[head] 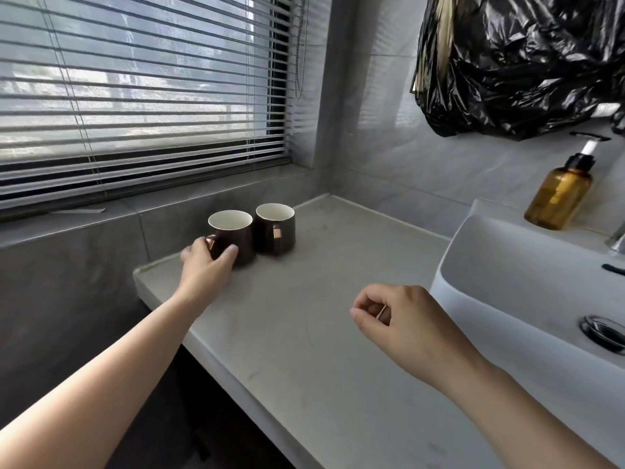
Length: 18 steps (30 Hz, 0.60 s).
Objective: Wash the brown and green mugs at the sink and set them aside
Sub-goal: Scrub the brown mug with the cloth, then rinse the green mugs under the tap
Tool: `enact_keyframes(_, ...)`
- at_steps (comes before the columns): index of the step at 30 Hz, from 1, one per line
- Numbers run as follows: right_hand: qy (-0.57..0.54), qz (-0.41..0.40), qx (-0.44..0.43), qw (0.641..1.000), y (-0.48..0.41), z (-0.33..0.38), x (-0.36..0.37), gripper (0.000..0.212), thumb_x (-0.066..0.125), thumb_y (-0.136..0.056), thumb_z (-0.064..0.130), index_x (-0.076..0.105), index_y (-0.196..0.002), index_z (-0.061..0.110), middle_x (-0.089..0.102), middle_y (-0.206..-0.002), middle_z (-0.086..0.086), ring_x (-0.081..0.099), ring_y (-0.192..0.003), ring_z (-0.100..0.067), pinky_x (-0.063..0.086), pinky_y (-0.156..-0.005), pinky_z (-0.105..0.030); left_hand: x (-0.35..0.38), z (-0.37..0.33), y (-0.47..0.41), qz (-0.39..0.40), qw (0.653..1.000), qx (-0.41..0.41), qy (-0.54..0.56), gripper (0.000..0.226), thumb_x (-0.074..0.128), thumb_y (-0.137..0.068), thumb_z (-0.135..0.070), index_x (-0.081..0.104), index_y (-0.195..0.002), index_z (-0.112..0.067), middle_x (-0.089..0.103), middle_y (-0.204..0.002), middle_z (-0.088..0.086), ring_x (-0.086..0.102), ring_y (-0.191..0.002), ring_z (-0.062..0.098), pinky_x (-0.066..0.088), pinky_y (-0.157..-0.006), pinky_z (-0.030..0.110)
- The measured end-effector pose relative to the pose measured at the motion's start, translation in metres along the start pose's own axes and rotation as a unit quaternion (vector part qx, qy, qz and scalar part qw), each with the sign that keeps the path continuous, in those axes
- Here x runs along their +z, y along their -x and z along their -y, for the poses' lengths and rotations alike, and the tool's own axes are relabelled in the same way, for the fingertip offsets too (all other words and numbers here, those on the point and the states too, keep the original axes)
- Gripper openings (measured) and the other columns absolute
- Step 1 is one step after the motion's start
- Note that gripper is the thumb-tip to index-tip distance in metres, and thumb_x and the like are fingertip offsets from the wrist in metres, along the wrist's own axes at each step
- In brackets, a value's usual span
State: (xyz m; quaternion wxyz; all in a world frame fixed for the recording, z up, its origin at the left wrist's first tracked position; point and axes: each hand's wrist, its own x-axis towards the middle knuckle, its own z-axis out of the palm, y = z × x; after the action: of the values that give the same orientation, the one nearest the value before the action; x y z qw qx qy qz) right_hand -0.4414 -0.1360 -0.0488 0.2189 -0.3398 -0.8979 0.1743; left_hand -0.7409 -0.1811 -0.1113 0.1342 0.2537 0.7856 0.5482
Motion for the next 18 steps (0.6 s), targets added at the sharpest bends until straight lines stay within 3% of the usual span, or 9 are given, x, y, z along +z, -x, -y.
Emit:
enact_keyframes(2, 0.0, 0.0, 0.002, 1.0, 0.003, 0.0, -0.002, 0.013, 0.062, -0.088, 0.033, 0.064, -0.077, 0.026, 0.062, -0.065, 0.011, 0.059, -0.067, -0.005, 0.047, -0.062, -0.021, 0.0, 0.0, 0.018, 0.015, 0.997, 0.056, -0.057, 0.049, 0.063, -0.091, -0.027, 0.043, -0.13, -0.006, 0.019, -0.156, 0.017, 0.031, -0.14, 0.025, 0.036, -0.11, 0.035)
enact_keyframes(4, -0.001, -0.003, 0.005, 1.0, 0.008, 0.0, -0.005, 0.012, 0.062, -0.088, 0.033, 0.064, -0.078, 0.026, 0.063, -0.066, 0.011, 0.059, -0.068, -0.005, 0.048, -0.063, -0.023, 0.0, -0.005, 0.042, 0.023, 0.987, 0.124, -0.097, 0.048, 0.064, -0.091, -0.02, 0.046, -0.134, -0.008, 0.028, -0.154, 0.014, 0.037, -0.137, 0.022, 0.034, -0.103, 0.027)
enact_keyframes(7, 0.006, -0.008, 0.017, 1.0, 0.021, -0.001, -0.012, 0.011, 0.062, -0.088, 0.032, 0.064, -0.079, 0.027, 0.063, -0.067, 0.012, 0.058, -0.067, -0.005, 0.048, -0.065, -0.024, -0.001, -0.017, 0.081, 0.086, 0.972, 0.184, -0.117, 0.02, 0.066, -0.091, -0.019, 0.066, -0.111, -0.017, 0.067, -0.111, 0.001, 0.065, -0.094, 0.01, 0.046, -0.078, 0.022)
enact_keyframes(8, 0.008, -0.008, 0.023, 1.0, 0.027, -0.003, -0.016, 0.011, 0.062, -0.089, 0.032, 0.064, -0.079, 0.027, 0.062, -0.066, 0.012, 0.058, -0.067, -0.004, 0.048, -0.065, -0.023, -0.001, -0.022, 0.095, 0.124, 0.966, 0.195, -0.117, 0.009, 0.065, -0.091, -0.019, 0.068, -0.099, -0.021, 0.069, -0.096, -0.005, 0.065, -0.079, 0.0, 0.047, -0.068, 0.017)
enact_keyframes(10, 0.006, -0.008, 0.04, 0.999, 0.043, -0.007, -0.025, 0.012, 0.062, -0.089, 0.03, 0.065, -0.078, 0.027, 0.062, -0.066, 0.013, 0.058, -0.068, -0.004, 0.046, -0.064, -0.02, 0.002, -0.033, 0.122, 0.192, 0.948, 0.217, -0.128, 0.007, 0.064, -0.092, -0.019, 0.068, -0.088, -0.024, 0.068, -0.084, -0.012, 0.062, -0.067, -0.006, 0.044, -0.056, 0.01)
enact_keyframes(15, 0.001, -0.026, 0.104, 0.994, 0.105, -0.027, -0.055, 0.01, 0.064, -0.087, 0.028, 0.067, -0.078, 0.027, 0.063, -0.067, 0.013, 0.058, -0.068, -0.003, 0.045, -0.063, -0.018, 0.027, -0.054, 0.187, 0.294, 0.917, 0.247, -0.109, 0.006, 0.065, -0.092, -0.027, 0.07, -0.091, -0.028, 0.071, -0.087, -0.013, 0.065, -0.075, -0.007, 0.047, -0.062, 0.009)
enact_keyframes(18, 0.001, -0.042, 0.154, 0.987, 0.157, -0.046, -0.075, 0.009, 0.064, -0.087, 0.031, 0.067, -0.079, 0.028, 0.062, -0.077, 0.024, 0.058, -0.069, -0.003, 0.046, -0.064, -0.018, 0.05, -0.065, 0.232, 0.349, 0.893, 0.272, -0.087, 0.008, 0.065, -0.092, -0.029, 0.072, -0.095, -0.027, 0.072, -0.088, -0.015, 0.066, -0.081, -0.005, 0.049, -0.068, 0.011)
